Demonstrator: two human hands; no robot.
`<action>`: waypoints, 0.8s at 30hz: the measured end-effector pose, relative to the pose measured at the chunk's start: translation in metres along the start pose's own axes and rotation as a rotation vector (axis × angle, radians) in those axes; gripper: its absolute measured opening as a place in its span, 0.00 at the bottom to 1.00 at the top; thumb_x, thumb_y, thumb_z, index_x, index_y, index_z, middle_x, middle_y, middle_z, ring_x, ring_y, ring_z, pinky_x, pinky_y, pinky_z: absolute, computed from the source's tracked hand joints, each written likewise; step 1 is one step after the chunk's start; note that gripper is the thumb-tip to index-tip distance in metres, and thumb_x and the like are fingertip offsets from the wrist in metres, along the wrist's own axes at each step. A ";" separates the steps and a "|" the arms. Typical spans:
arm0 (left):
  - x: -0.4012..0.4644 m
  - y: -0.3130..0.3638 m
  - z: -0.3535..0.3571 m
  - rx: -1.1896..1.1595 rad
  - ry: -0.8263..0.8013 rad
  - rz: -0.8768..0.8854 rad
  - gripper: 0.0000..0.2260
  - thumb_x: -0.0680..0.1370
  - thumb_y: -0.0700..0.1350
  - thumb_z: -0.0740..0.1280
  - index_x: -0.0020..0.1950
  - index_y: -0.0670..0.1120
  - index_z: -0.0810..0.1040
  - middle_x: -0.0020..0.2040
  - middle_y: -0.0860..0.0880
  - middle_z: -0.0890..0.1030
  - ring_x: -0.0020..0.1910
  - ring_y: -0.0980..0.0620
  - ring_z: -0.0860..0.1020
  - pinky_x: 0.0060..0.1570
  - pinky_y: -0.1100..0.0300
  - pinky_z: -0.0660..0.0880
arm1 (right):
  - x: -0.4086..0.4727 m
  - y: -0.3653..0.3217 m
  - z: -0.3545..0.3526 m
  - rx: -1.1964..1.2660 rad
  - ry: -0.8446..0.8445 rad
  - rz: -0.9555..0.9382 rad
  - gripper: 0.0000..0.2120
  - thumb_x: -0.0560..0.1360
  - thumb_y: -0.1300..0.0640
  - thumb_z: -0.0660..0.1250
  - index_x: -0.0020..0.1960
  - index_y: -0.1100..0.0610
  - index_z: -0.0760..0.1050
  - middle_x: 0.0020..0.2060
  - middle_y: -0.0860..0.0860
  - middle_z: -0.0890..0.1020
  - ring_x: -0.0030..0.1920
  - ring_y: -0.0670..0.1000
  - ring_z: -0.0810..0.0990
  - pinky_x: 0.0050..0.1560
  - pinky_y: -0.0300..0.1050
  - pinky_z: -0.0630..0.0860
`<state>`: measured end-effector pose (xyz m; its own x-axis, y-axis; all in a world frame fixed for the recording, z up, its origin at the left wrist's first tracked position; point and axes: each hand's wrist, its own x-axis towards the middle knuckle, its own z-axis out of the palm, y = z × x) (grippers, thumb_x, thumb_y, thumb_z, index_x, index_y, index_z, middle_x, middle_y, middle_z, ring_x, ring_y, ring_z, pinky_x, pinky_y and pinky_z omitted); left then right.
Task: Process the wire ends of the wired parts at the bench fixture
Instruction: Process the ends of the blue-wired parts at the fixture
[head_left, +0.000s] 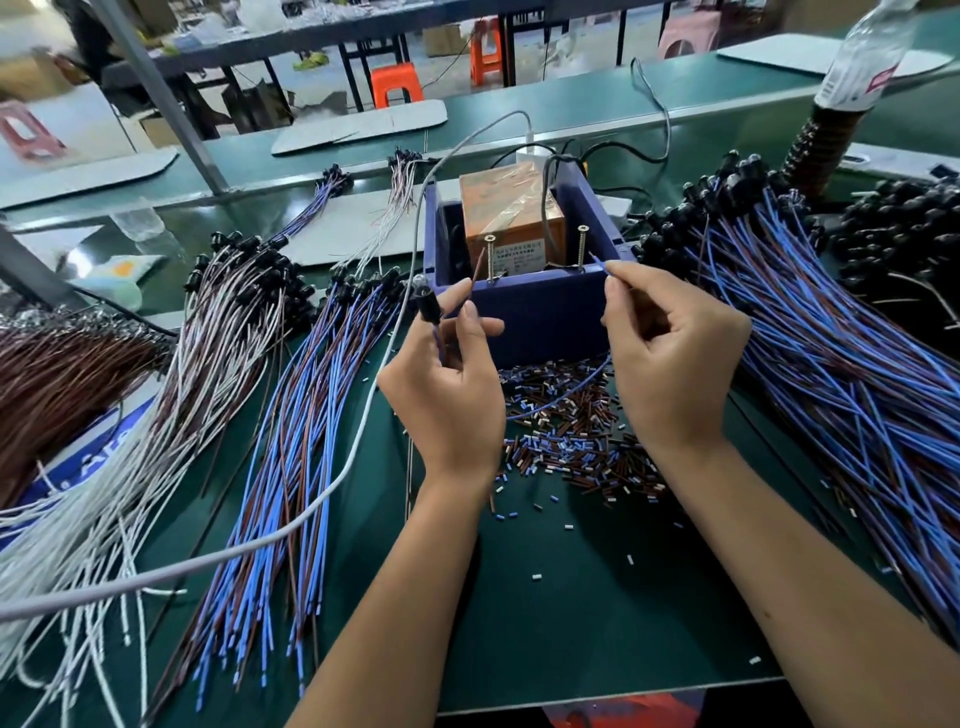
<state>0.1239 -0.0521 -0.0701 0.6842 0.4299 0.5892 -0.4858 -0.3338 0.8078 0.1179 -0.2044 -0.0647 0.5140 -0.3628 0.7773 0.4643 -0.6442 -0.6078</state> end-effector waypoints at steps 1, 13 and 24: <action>-0.001 0.001 0.000 0.002 -0.010 -0.002 0.07 0.83 0.40 0.67 0.55 0.42 0.84 0.37 0.56 0.85 0.32 0.59 0.80 0.34 0.71 0.68 | 0.000 -0.001 0.000 -0.006 -0.006 -0.015 0.09 0.82 0.61 0.69 0.57 0.62 0.86 0.44 0.53 0.88 0.43 0.47 0.86 0.47 0.35 0.80; -0.001 0.004 -0.001 -0.065 -0.021 -0.056 0.08 0.83 0.38 0.66 0.55 0.43 0.85 0.35 0.52 0.85 0.34 0.58 0.81 0.40 0.69 0.72 | 0.001 0.000 0.001 0.029 -0.035 -0.018 0.09 0.82 0.61 0.69 0.57 0.62 0.86 0.44 0.53 0.88 0.44 0.48 0.87 0.45 0.46 0.83; 0.000 0.005 -0.005 -0.056 -0.017 -0.039 0.08 0.82 0.38 0.66 0.48 0.49 0.82 0.34 0.54 0.84 0.35 0.56 0.82 0.42 0.68 0.73 | 0.001 -0.002 0.000 -0.004 -0.039 -0.049 0.08 0.82 0.62 0.69 0.57 0.62 0.86 0.42 0.52 0.87 0.37 0.49 0.85 0.37 0.45 0.80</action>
<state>0.1187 -0.0497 -0.0662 0.7119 0.4271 0.5575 -0.4883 -0.2695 0.8300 0.1178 -0.2035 -0.0629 0.5184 -0.3043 0.7992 0.4868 -0.6634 -0.5683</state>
